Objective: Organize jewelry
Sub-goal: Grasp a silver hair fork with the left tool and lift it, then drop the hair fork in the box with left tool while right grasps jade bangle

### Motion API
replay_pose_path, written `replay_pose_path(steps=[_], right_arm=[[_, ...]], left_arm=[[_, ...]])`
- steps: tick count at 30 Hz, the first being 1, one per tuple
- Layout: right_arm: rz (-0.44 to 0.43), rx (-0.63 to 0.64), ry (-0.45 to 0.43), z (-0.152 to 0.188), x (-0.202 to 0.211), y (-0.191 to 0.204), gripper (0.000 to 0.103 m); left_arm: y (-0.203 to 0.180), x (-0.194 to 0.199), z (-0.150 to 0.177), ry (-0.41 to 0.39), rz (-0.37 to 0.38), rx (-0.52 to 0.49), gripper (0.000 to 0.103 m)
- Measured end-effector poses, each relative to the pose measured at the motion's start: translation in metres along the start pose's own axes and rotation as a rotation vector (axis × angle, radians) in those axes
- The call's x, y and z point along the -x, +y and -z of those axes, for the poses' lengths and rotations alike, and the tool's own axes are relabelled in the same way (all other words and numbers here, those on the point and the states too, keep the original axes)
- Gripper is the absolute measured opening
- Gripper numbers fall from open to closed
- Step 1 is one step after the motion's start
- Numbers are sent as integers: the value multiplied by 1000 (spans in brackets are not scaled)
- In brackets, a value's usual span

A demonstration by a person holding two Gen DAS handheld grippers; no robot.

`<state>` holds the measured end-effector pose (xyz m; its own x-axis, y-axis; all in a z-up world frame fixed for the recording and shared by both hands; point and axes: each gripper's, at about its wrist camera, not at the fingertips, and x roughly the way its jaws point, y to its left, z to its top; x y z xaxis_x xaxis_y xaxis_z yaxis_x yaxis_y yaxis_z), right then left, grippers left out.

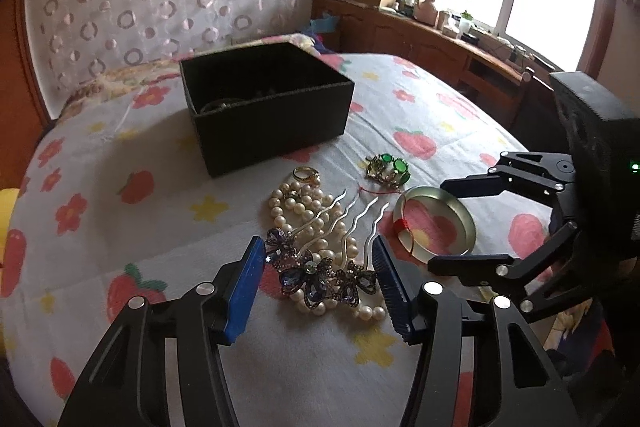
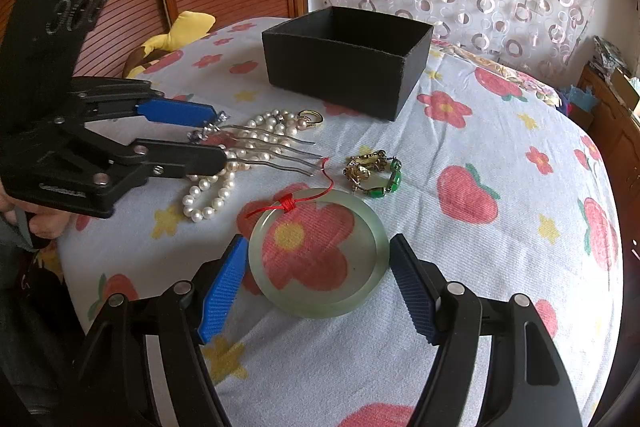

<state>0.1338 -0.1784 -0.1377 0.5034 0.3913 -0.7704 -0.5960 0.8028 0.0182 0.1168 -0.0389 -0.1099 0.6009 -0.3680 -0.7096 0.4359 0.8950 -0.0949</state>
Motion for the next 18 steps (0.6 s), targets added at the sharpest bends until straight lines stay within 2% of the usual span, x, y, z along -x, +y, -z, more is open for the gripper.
replay_pose_path(steps=[14, 18], right_arm=[[27, 22, 10, -1, -1, 4, 76], [31, 12, 30, -5, -4, 0, 83]], left_arm=[[9, 36, 2, -94, -28, 40, 52], [8, 41, 2, -106, -38, 40, 52]])
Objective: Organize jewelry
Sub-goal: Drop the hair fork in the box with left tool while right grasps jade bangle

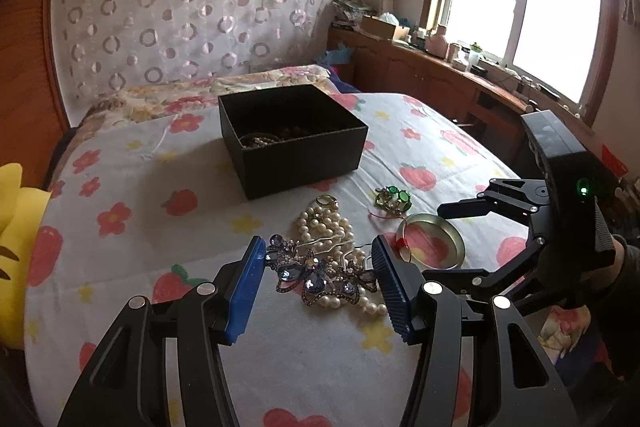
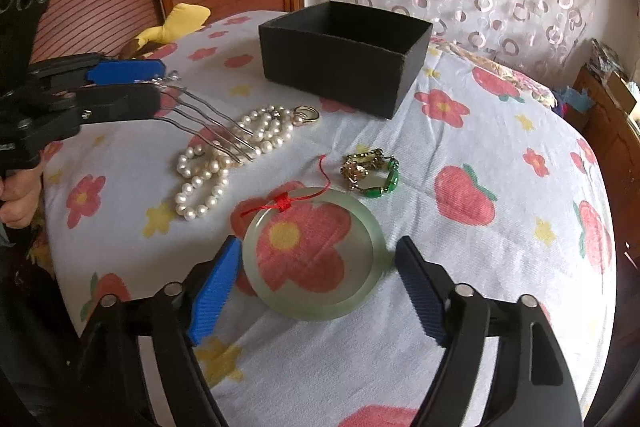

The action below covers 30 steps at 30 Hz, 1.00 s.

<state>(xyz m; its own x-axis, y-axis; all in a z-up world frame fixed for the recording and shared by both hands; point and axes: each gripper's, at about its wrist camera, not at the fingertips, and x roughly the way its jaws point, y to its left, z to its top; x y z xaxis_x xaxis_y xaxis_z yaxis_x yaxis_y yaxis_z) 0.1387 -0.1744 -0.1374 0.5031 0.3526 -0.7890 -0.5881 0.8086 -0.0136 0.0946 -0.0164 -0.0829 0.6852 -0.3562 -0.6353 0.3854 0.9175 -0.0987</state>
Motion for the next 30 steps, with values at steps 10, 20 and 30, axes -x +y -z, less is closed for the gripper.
replay_pose_path(steps=[10, 20, 30], right_arm=[[-7, 18, -21, 0, 1, 7, 74], [8, -3, -126, -14, 31, -1, 74], [28, -31, -210, -40, 56, -20, 74]], left_arm=[[-7, 15, -11, -46, -31, -31, 52], [-6, 12, -42, -81, -65, -60, 52], [4, -10, -88, -111, -102, -51, 52]])
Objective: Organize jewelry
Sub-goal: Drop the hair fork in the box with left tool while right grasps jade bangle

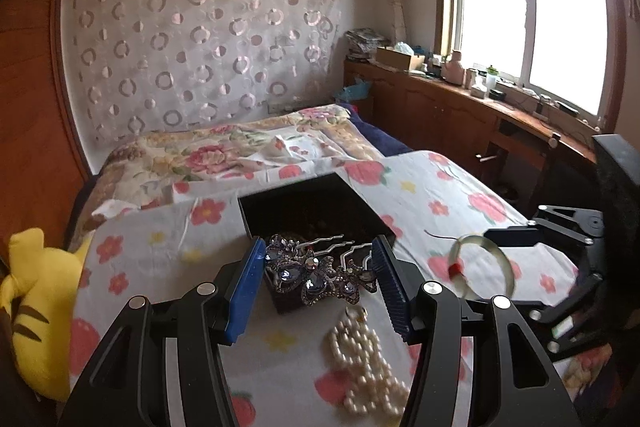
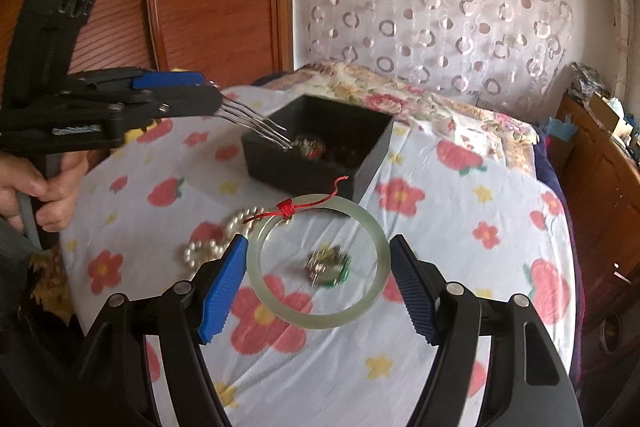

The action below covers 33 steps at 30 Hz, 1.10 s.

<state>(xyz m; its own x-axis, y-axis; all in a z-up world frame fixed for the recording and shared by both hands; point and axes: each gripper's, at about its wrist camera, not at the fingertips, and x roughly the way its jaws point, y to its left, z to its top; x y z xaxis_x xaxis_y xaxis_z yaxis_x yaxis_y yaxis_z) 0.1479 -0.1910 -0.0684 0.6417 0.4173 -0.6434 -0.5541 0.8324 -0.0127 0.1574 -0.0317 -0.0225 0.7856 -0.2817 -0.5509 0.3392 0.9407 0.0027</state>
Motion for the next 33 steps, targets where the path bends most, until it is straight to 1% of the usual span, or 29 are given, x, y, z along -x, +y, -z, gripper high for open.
replay_pose_path(steps=[7, 15, 17, 19, 21, 23, 25, 26, 30, 33], right_arm=[[5, -8, -31, -20, 0, -8, 74], [10, -10, -33, -32, -8, -15, 74], [11, -10, -31, -34, -10, -15, 74], [13, -9, -32, -35, -10, -15, 74], [11, -10, -30, -35, -11, -15, 74], [11, -11, -28, -38, -14, -17, 74], [12, -14, -24, -42, -20, -20, 74], [11, -16, -22, -44, -24, -21, 74], [7, -31, -17, -53, -42, -27, 74], [-2, -49, -14, -59, -57, -30, 74]], left_arm=[[8, -38, -13, 34, -22, 14, 52], [13, -73, -9, 87, -39, 26, 53], [16, -76, -9, 84, -44, 33, 53], [19, -76, -8, 74, -48, 42, 63], [21, -74, -7, 69, -53, 45, 64], [24, -71, -8, 65, -66, 46, 67], [28, -68, -9, 55, -77, 54, 78], [31, -65, -9, 47, -81, 62, 80], [39, -56, -9, 25, -106, 75, 91], [47, -50, -7, 14, -119, 88, 95]])
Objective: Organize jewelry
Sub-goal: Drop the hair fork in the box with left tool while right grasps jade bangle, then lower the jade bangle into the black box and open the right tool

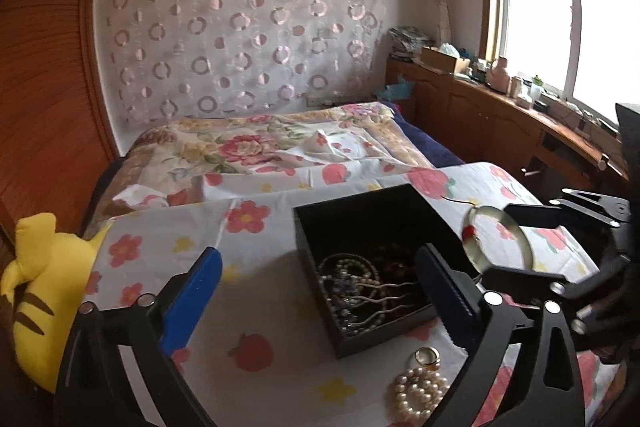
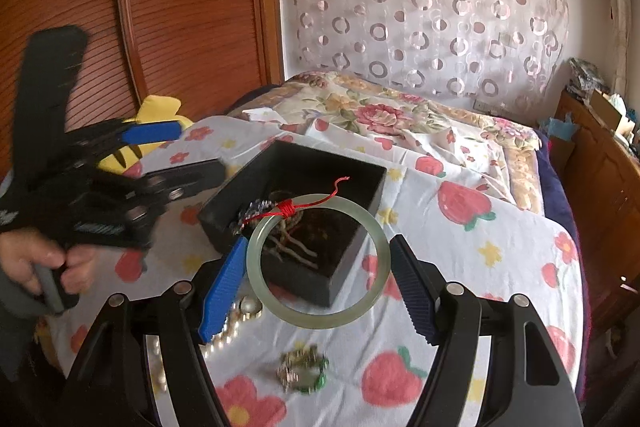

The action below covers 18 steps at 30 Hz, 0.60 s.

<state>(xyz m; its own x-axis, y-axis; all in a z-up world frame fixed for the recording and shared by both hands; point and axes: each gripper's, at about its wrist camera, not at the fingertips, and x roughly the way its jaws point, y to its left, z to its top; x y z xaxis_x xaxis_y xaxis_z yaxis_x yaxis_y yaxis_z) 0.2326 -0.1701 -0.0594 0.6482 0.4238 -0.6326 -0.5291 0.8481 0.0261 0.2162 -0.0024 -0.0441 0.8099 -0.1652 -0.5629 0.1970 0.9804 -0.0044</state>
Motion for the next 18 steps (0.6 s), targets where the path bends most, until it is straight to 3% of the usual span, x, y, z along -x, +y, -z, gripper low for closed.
replay_pose_path(steps=[18], right_arm=[[13, 22, 62, -24, -69, 14, 75]], left_arm=[[36, 21, 33, 28, -22, 48, 95]])
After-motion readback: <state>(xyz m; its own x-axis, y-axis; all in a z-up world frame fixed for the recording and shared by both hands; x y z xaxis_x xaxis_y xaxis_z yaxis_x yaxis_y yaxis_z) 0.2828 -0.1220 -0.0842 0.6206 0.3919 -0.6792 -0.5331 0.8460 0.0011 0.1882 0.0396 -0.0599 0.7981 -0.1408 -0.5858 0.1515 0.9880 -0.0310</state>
